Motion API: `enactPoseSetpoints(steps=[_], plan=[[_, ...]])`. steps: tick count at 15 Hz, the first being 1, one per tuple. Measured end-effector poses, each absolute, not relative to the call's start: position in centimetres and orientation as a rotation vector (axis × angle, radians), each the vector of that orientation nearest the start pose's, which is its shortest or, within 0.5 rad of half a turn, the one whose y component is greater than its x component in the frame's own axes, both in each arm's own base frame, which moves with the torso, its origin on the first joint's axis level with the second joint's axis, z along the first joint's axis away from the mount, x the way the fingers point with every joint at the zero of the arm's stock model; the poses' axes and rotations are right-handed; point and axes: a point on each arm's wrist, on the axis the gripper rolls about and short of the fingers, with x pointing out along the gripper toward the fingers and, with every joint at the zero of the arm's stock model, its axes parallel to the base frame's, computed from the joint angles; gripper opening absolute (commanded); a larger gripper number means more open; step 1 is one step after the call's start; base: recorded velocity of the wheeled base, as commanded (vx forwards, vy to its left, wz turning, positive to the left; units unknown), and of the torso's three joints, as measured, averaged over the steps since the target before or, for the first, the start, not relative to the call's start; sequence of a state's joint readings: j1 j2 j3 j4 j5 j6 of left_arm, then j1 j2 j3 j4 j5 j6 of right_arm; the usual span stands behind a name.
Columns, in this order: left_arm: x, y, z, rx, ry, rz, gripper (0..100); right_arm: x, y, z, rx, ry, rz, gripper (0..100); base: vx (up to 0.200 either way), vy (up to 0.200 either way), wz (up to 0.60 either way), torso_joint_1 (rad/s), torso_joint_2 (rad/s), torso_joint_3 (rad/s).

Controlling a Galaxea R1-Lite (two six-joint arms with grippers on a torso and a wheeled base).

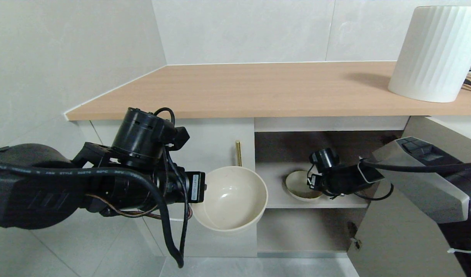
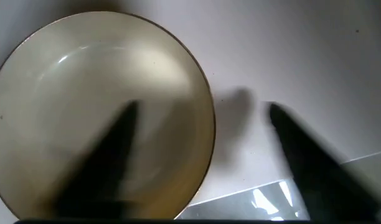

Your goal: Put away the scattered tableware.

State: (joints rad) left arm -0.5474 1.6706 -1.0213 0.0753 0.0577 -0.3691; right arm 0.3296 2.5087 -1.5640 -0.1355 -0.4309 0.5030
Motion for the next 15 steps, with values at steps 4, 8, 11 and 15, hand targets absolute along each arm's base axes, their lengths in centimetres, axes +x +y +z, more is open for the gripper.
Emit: enactPoseSetpoints(steps=[4, 8, 11, 15], plan=[[25.0, -15.5, 18.1, -0.119, 0.784, -0.338, 0, 42.9, 14.8, 3.3, 0.211, 0.711, -0.249, 100, 0.0, 0.0, 0.0, 0.0, 0.0, 0.0], [25.0, -18.2, 16.2, -0.076, 0.759, -0.392, 0, 37.4, 15.3, 8.3, 0.188, 0.759, -0.04, 100, 0.0, 0.0, 0.0, 0.0, 0.0, 0.0], [25.8, -20.1, 13.7, -0.011, 0.737, -0.371, 0, 32.5, 15.3, 13.0, 0.128, 0.719, 0.109, 100, 0.0, 0.0, 0.0, 0.0, 0.0, 0.0], [25.9, -21.6, 11.7, 0.038, 0.763, -0.399, 0, 26.3, 15.6, 17.2, 0.114, 0.788, 0.339, 100, 0.0, 0.0, 0.0, 0.0, 0.0, 0.0]])
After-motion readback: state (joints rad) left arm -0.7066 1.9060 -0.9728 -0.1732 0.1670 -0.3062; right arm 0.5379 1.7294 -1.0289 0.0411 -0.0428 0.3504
